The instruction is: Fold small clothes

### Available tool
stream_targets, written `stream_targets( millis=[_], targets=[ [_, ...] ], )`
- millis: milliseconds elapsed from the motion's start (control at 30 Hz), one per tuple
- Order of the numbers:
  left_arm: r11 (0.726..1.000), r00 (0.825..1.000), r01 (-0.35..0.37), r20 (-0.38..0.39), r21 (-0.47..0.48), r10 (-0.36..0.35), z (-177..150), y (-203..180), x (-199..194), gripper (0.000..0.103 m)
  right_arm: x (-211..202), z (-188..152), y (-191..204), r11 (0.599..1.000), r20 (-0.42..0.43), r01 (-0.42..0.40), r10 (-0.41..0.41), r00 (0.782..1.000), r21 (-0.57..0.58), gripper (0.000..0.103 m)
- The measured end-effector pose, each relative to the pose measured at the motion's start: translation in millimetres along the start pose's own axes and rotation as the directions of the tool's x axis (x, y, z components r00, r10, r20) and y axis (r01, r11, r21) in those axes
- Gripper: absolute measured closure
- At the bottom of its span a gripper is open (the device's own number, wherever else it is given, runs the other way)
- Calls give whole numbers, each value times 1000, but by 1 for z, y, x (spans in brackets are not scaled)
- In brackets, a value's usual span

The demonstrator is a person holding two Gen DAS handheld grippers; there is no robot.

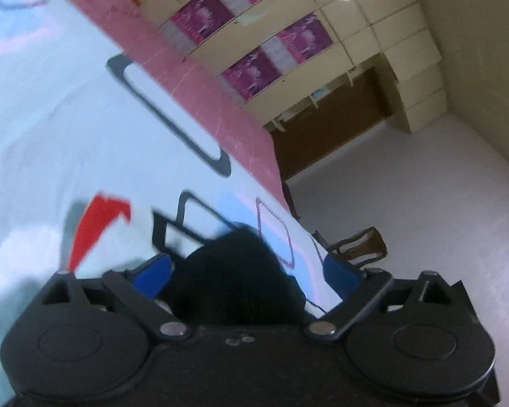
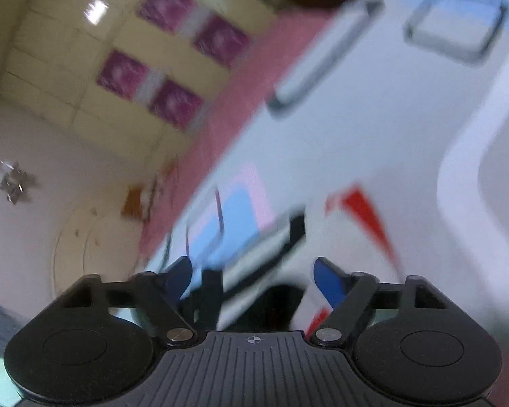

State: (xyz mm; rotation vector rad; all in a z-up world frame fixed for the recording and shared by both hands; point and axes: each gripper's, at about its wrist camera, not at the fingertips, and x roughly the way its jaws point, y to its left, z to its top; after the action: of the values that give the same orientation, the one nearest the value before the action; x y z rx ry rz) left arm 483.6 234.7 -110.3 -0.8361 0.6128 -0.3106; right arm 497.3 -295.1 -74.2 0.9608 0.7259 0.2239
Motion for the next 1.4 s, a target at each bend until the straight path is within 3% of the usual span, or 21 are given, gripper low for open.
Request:
stream_targets(
  millis=[100,200,233,300,400,567,600,633,667,700,733,767,867,967,1100,1133,1167,1267,1367,1400],
  targets=[
    [993,997,-55,-47,109,60,7,-10,-2,14,-6,3,6,996,-5,17,-17,1000,-93,26],
    [935,981,-127,-96,330,167,5,-29,-1,24,-12,-7,24,952,-31,31,-42,999,-305,27],
    [909,970,-142,-127,393,206,2,-32,3,26,-14,-13,30,918,-30,49,-66,997,-393,28],
    [870,949,-154,-176,468,263,-5,-36,10,40,-17,-27,36,852,-39,80,-116,992,-518,28],
    [817,927,-174,-190,549,325,-15,-41,20,42,-7,-46,41,757,-60,99,-180,982,-645,28],
    [818,918,-208,-181,537,353,-12,-38,27,45,20,-75,56,614,-44,112,-233,972,-782,28],
    [817,917,-212,-179,536,356,-9,-36,27,46,26,-78,58,575,4,159,-261,965,-803,29],
    [820,918,-213,-178,531,354,-8,-36,29,47,31,-77,56,566,68,229,-291,954,-792,36],
    [823,919,-215,-178,526,353,-8,-34,32,49,36,-68,52,596,95,271,-310,946,-756,43],
    [825,919,-218,-175,521,354,-7,-34,30,52,32,-56,46,679,102,287,-300,948,-676,45],
    [828,920,-219,-174,516,351,-5,-33,31,52,25,-49,43,732,114,284,-274,955,-619,45],
    [832,922,-216,-173,510,345,-4,-31,31,53,17,-45,42,750,122,269,-247,961,-605,45],
    [838,926,-211,-171,503,336,-4,-29,31,54,6,-50,42,743,73,199,-199,977,-639,45],
    [831,925,-213,-168,513,341,-4,-30,35,54,21,-60,41,691,-5,159,-230,973,-706,45],
    [810,917,-223,-166,542,363,-4,-34,41,60,42,-68,40,633,34,245,-326,945,-734,45],
    [804,915,-224,-166,550,369,-4,-35,42,61,44,-68,40,636,44,256,-329,943,-728,49],
    [802,915,-225,-164,553,370,-4,-35,42,66,44,-68,38,646,48,255,-320,946,-719,71],
    [810,916,-224,-166,542,365,-1,-32,43,75,45,-64,39,670,41,257,-320,946,-696,76],
    [817,927,-210,-157,537,342,0,-32,40,98,36,-59,42,669,47,255,-313,949,-698,95],
    [818,930,-211,-148,535,337,0,-33,38,98,33,-57,42,676,52,255,-306,951,-691,99]
  ],
)
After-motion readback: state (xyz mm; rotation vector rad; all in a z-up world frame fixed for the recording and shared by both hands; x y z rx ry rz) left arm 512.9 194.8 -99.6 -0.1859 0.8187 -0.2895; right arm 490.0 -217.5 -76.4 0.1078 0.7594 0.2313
